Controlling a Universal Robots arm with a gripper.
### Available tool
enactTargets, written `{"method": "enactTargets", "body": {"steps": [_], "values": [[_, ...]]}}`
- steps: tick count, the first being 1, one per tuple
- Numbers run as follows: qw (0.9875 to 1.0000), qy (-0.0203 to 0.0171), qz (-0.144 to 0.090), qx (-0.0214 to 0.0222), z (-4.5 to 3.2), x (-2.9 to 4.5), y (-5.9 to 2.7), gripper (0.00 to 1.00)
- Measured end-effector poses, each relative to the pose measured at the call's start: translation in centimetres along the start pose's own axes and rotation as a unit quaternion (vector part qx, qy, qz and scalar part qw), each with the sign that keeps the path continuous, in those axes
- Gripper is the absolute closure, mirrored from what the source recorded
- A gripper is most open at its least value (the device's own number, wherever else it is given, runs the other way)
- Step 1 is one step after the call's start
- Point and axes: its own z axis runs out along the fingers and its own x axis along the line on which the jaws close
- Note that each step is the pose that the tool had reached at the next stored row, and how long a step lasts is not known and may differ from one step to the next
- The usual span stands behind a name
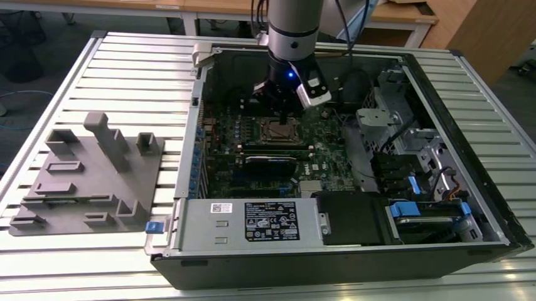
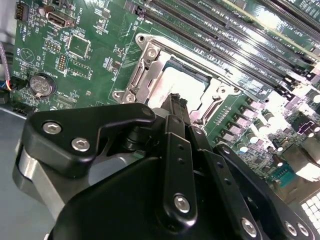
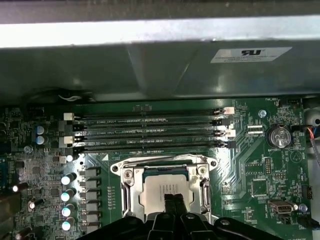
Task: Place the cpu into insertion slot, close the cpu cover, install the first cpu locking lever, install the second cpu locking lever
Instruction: 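Install the first cpu locking lever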
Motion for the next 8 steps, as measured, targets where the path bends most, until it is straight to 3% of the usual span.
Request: {"method": "enactTargets", "body": {"steps": [1, 3, 8], "values": [[1.0000, 0.0000, 0.000, -0.0001, 0.00, 0.00, 0.00, 0.89], [0.9998, 0.0012, 0.001, -0.0201, -0.01, -0.01, -0.09, 0.89], [0.9998, 0.0013, 0.001, -0.0205, -0.01, -0.01, -0.09, 0.89]]}}
